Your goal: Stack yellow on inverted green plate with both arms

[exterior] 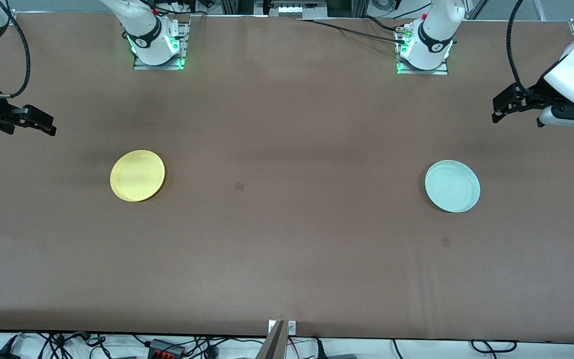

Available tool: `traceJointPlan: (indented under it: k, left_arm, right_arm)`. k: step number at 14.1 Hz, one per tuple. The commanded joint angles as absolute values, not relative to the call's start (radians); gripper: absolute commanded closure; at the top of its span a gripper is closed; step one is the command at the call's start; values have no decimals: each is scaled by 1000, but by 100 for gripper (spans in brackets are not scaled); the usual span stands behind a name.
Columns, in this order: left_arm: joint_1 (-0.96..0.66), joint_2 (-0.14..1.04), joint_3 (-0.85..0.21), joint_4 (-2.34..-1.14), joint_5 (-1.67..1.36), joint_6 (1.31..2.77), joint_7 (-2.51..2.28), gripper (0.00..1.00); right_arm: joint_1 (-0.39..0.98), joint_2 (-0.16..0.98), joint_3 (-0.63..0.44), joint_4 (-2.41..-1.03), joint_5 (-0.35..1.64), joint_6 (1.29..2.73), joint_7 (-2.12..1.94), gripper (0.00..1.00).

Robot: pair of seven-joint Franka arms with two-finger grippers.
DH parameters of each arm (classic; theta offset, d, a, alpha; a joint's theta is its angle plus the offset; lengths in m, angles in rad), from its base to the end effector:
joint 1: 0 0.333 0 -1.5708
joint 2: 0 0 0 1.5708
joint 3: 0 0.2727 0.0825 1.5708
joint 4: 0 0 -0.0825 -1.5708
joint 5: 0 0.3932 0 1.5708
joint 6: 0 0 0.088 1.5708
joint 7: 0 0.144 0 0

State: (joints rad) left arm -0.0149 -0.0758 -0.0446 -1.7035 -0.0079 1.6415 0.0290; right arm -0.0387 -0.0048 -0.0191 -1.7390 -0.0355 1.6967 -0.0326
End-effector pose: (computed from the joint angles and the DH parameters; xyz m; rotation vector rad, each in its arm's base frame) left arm 0.5478 -0.0343 0.5284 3.1338 -0.1378 0.0214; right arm 0.5639 -0.0373 0.4764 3.1075 -0.0312 -0.0607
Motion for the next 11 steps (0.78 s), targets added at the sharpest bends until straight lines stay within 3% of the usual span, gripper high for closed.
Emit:
traceJointPlan:
  k: [1,11]
  left_arm:
    - [-11,-63,-38,-1674,-21,1617,52,0]
    - [-6,-35,-37,-1660,-25,1620,37,0]
  right_arm:
    - [-46,-11,-15,-1744,-35,1695,-46,0]
    - [-60,2,-17,-1736,-34,1678,-110,0]
